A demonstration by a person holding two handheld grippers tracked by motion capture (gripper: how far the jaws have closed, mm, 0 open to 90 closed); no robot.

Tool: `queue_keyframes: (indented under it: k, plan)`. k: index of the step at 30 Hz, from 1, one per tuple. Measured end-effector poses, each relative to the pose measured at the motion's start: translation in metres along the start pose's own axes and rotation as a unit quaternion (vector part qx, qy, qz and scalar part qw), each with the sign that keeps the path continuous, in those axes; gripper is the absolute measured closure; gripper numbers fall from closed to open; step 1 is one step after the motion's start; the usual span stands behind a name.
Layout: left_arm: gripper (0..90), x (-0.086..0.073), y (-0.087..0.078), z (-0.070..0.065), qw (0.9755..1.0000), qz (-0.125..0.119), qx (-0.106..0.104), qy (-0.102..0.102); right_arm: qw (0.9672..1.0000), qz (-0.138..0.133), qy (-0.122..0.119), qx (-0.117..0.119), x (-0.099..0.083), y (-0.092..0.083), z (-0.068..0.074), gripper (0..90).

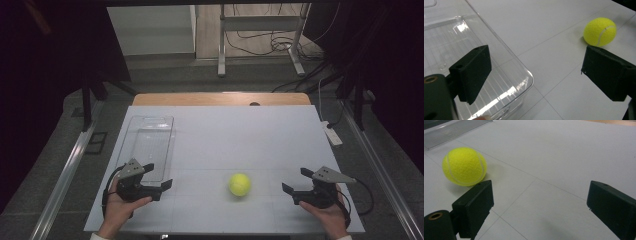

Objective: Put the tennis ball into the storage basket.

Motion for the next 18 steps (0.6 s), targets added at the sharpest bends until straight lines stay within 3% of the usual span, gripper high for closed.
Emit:
queue_keyframes:
  k: [18]
  plan:
    - [10.0,0.016,0.001,-0.01,0.9997,0.011,-0.005,0.021,1.0,-0.002,-0.005,0.002,0.001,0.0,0.002,7.1]
Point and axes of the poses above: each handheld gripper's, and its own axes: y roughly forward along the jaws, x roughly out of its top, z roughly to its left, the point moved 7 cm from there along y, roughly forward along the jaws, and after that the axes turned 9 degrees about z, right-handed, at the moved point
